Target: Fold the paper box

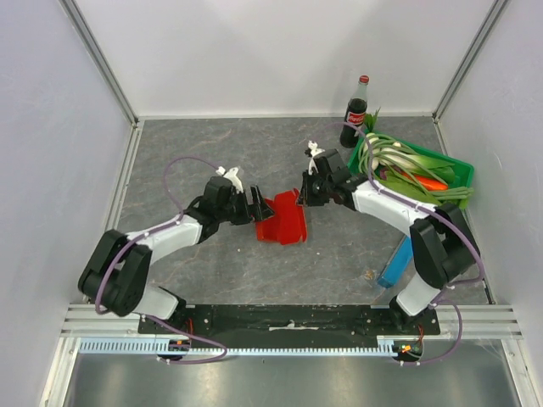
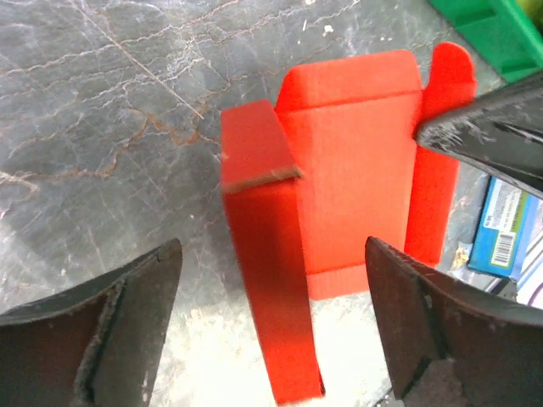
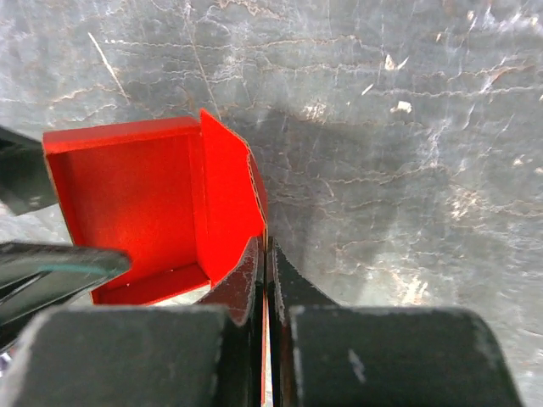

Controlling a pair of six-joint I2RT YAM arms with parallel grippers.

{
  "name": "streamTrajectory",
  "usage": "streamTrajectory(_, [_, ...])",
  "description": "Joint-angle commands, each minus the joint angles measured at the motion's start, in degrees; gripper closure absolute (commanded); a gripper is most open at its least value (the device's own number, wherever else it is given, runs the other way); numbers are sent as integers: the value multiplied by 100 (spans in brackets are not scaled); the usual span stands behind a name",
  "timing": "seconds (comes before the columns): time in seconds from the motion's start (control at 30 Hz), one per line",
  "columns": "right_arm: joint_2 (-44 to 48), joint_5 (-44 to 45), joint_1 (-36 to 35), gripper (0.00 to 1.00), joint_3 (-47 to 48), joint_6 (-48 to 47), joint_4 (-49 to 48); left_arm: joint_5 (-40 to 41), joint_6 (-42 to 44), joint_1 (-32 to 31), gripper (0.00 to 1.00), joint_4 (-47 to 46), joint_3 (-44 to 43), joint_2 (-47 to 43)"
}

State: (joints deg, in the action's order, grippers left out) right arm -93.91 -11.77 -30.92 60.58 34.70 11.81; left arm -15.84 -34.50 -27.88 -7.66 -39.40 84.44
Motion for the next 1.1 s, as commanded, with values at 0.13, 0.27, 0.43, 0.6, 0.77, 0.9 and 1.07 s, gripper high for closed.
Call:
streamTrajectory(0.13, [-646,1536,-81,100,2279,-2920,2928,1571,-540,-7,2,1159,494,-2656])
streamTrajectory(0.27, [-752,1964,-265,100,2941,-4072,3485,1847,-382,2,1,1714,731,-3887])
streamTrajectory(0.43, [-971,3136,-1300,100,3372,-5463,3608,1611,-233,11,1,2189,723,-4489])
streamTrajectory(0.6, [-1358,2629,-1479,100,3707,-6691,3574,1346,-241,11,2,2287,855,-4805])
streamTrajectory(0.77, [-1437,2021,-1505,100,3751,-7556,3529,1311,-215,11,4,2392,890,-5060])
streamTrajectory(0.9, [-1779,1837,-1567,92,4057,-7662,3573,1460,-92,11,4,2419,925,-5306])
streamTrajectory(1.07, [-1729,2318,-1646,54,4173,-6979,3144,1566,92,11,4,2427,872,-5395])
